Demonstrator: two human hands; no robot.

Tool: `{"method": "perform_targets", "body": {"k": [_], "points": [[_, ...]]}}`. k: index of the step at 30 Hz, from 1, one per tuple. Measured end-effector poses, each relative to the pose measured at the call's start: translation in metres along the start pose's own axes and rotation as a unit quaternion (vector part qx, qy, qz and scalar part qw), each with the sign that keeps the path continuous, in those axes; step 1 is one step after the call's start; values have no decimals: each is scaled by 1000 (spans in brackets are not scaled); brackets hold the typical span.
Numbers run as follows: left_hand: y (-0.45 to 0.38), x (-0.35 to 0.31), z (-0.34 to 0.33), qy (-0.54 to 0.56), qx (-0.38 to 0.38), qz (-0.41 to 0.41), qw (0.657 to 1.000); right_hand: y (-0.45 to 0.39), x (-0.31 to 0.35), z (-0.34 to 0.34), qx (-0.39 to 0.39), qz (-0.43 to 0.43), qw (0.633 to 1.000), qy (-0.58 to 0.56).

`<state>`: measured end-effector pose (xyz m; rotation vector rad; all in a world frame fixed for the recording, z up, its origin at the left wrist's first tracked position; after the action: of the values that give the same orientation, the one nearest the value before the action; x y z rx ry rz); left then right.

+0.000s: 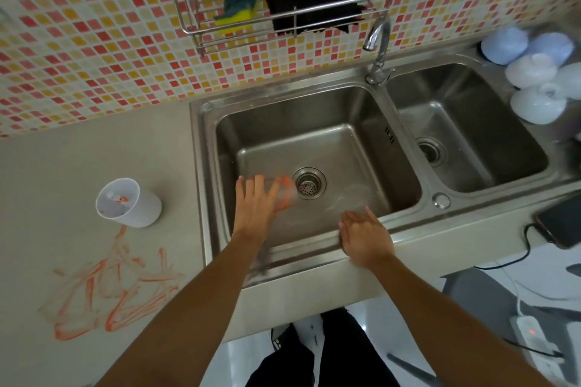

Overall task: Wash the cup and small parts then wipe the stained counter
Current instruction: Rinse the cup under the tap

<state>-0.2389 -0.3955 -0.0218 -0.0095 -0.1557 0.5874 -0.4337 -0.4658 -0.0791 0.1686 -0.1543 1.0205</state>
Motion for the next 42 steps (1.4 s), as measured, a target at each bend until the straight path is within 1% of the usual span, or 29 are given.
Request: {"method": "perform_targets", "body": {"k": [3, 5, 6, 8, 10, 12, 13, 14, 16, 21, 23, 25, 28, 31, 33, 38, 40, 42], "points": [[-2, -1, 6, -2, 11, 18, 1000, 4, 2, 3, 7, -21, 999, -23], [-3, -4, 16, 17, 14, 29, 999, 5, 3, 4, 37, -30, 998, -50], [-5, -5, 19, 36, 13, 40, 998, 4, 1, 4, 54, -47, 994, -82], [-16, -5, 33, 88, 6, 74, 993, 0, -12, 11, 63, -119, 971, -198], [-30, -5, 44, 138, 23, 114, 984, -8, -28, 30, 16, -174, 940, -292], [-44, -9, 53, 166, 43, 139, 975, -22, -50, 73, -91, -192, 919, -331], [-49, -9, 58, 183, 44, 146, 971, -30, -59, 99, -147, -188, 910, -338], [-56, -11, 69, 204, 28, 150, 967, -40, -66, 129, -198, -172, 903, -340], [-66, -13, 89, 232, -2, 164, 959, -60, -70, 187, -262, -119, 897, -336], [-83, -17, 124, 325, -56, 210, 920, -104, -43, 304, -342, 20, 873, -348], [-86, -18, 130, 346, -66, 222, 909, -124, -23, 337, -354, 81, 869, -336], [-88, -17, 133, 350, -68, 235, 904, -145, -7, 359, -355, 122, 869, -323], [-88, -15, 133, 349, -65, 257, 899, -170, 8, 376, -356, 157, 869, -305], [-91, -14, 134, 341, -70, 266, 899, -193, 15, 373, -329, 164, 880, -301], [-93, -13, 136, 345, -76, 270, 895, -201, 12, 373, -330, 160, 879, -305], [-101, -16, 145, 343, -103, 267, 894, -191, -30, 373, -418, 130, 835, -332], [-105, -23, 145, 341, -102, 258, 898, -175, -46, 374, -462, 133, 815, -322], [-110, -32, 143, 335, -93, 254, 903, -160, -61, 372, -496, 141, 803, -299]]}}
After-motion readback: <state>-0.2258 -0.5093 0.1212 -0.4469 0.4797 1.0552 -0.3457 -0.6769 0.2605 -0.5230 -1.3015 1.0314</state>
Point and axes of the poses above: each hand's wrist, its own y-axis away from the middle knuckle, its own z-axis out of the back of the hand, x = y × z, the point moved 10 cm from there along -y, towards the middle knuckle, and after that the axes turned 12 degrees about z, right-handed, at the moved point
